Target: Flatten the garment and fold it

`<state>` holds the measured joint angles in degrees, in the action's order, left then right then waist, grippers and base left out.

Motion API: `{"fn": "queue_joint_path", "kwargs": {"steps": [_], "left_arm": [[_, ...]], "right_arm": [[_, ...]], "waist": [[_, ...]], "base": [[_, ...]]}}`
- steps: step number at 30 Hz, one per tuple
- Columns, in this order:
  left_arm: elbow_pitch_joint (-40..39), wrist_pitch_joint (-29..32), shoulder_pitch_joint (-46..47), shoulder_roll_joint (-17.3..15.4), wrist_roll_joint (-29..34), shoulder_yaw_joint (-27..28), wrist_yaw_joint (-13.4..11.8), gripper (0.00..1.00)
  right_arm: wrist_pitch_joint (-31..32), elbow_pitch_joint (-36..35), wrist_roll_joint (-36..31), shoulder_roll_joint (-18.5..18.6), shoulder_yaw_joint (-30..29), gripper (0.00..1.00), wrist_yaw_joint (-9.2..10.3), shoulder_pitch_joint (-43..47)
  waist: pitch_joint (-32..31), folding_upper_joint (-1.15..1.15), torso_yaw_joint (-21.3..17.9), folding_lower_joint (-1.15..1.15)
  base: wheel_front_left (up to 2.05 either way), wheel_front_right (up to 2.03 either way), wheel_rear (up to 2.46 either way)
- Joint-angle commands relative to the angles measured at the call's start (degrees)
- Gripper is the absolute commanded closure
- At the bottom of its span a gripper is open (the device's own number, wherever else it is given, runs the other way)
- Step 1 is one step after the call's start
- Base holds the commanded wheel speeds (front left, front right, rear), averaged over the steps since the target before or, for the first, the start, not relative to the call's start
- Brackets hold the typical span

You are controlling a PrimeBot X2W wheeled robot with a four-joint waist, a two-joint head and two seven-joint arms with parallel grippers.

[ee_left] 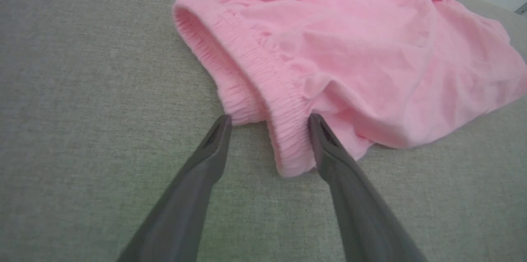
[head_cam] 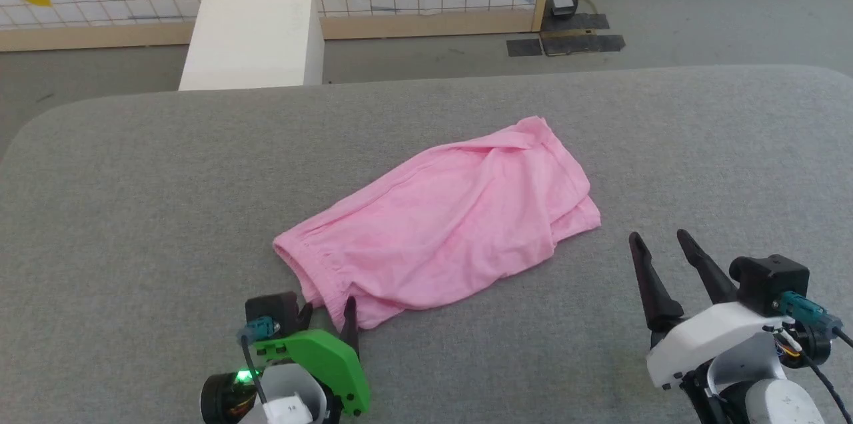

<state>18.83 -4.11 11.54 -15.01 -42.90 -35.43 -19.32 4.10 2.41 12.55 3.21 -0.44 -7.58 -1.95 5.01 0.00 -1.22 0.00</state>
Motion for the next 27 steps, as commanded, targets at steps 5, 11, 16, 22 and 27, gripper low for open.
{"fn": "queue_joint_path", "kwargs": {"steps": [5,11,16,22,27], "left_arm": [[4.1,1.1,2.9,0.7,-0.7,1.0,-1.4,0.00],[7.2,0.8,4.8,1.5,-1.4,1.7,-1.0,0.03],[7.7,0.0,5.7,1.9,-1.5,0.6,2.2,1.00],[7.4,-0.5,6.3,2.7,-1.0,-1.1,4.0,1.00],[6.8,-0.7,7.3,3.1,-0.3,-2.2,4.8,1.00]], "right_arm": [[0.7,-0.2,-0.2,-0.3,0.0,0.00,0.09,0.1],[1.8,1.7,0.3,-0.3,0.5,0.00,0.09,-1.6],[4.2,4.7,-1.0,-0.3,0.0,0.00,0.09,-4.7],[7.4,14.4,-4.0,-0.3,-3.4,0.00,0.09,-14.2],[11.5,24.4,-5.2,-0.3,-6.3,0.00,0.09,-21.7]], "waist": [[1.3,0.00,-0.9,0.00],[2.4,0.00,-0.2,0.00],[3.0,0.00,1.1,0.00],[4.3,0.00,3.3,0.00],[5.8,0.00,5.2,0.00]], "base": [[0.00,0.00,0.00],[0.00,0.00,0.00],[0.00,0.00,0.00],[0.00,0.00,0.00],[0.00,0.00,0.00]]}}
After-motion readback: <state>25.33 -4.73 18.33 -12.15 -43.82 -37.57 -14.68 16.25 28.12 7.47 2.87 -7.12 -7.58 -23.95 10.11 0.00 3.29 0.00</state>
